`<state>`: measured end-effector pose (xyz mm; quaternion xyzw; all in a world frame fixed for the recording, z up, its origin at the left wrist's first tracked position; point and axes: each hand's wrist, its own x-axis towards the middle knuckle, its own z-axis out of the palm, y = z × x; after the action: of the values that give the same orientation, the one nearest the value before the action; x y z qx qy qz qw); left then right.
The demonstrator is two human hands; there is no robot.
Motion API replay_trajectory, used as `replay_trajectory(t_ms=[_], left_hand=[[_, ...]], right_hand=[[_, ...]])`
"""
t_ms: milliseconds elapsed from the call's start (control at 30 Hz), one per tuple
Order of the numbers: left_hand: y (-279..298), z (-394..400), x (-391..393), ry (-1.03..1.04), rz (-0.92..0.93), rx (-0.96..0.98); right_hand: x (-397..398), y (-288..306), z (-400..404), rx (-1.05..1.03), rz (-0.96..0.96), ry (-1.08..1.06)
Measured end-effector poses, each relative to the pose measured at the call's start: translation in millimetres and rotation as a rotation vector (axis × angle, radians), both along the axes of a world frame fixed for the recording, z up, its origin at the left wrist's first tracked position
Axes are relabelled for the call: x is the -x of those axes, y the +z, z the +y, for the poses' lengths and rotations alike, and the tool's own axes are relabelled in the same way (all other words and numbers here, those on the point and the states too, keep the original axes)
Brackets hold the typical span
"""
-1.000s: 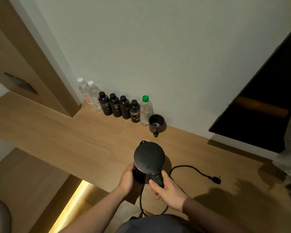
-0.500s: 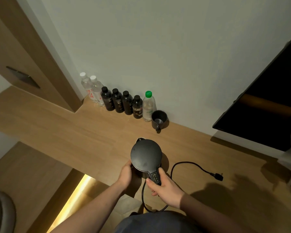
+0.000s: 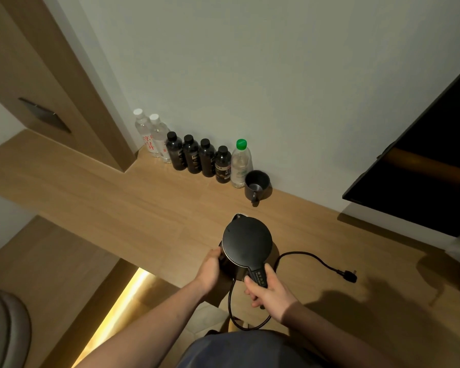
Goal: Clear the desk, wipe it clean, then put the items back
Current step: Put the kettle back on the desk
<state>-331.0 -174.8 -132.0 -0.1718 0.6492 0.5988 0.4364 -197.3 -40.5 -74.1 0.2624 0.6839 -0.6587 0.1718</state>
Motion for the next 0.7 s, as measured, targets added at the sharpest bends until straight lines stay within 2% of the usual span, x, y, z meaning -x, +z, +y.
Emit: replay_trajectory(t_ms=[300, 500, 567, 700], left_hand=[[2.5, 3.1, 8.6, -0.001, 0.051, -0.041], [-13.5, -0.6, 0.2, 0.036, -0.067, -0.182], [-16.2, -1.7, -2.0, 0.047, -0.121, -0.162], [-16.0, 2.1, 0.0, 0.122, -0.171, -0.225]], right_hand=[[16.4, -7.9, 5.2, -0.006, 0.003, 0.019], [15.1, -10.9, 6.2, 0.016, -0.028, 0.011], [10.8, -9.1, 12.6, 0.022, -0.026, -0.004], [-15.7, -25.9, 36.6, -0.076, -0.089, -0.147]])
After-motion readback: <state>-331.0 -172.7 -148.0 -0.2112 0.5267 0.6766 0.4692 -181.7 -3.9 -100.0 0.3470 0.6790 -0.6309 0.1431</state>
